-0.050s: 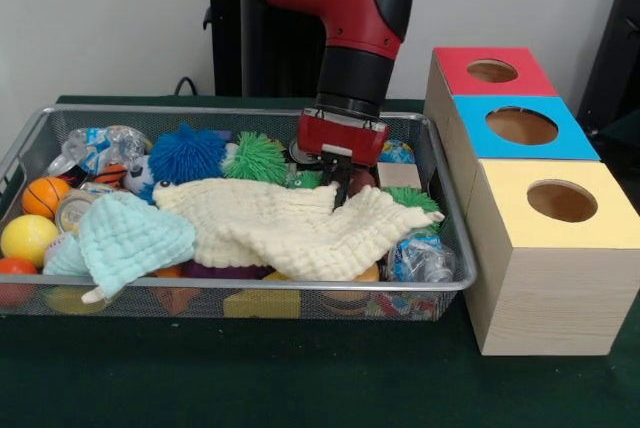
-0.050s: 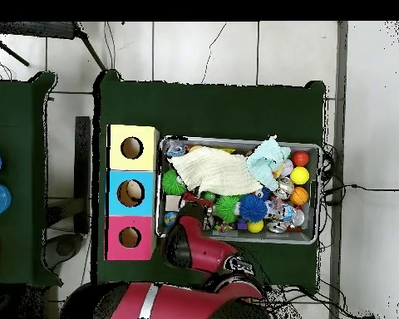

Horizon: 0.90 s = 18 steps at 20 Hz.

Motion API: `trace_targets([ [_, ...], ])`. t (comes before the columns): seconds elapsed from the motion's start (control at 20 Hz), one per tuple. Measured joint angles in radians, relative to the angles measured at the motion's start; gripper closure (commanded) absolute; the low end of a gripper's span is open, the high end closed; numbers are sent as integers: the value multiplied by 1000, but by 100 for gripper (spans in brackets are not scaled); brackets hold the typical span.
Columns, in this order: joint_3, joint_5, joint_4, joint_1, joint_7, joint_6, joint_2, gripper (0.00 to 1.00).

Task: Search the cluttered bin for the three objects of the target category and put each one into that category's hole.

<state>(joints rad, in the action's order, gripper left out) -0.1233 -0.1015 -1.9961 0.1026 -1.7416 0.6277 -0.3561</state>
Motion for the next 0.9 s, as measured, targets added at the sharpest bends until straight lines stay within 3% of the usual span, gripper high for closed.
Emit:
trace_targets([
  [0.35,-6,-22,-44,-16,0,-170,-109,100],
  [0.55,-14,-21,-68,-8,0,-350,-207,100],
  [0.6,-19,-21,-78,-3,0,-440,-254,100],
  [0.7,-22,-21,-81,-1,0,-478,-273,100],
  [0.9,-42,-17,-88,3,0,-653,-373,100],
])
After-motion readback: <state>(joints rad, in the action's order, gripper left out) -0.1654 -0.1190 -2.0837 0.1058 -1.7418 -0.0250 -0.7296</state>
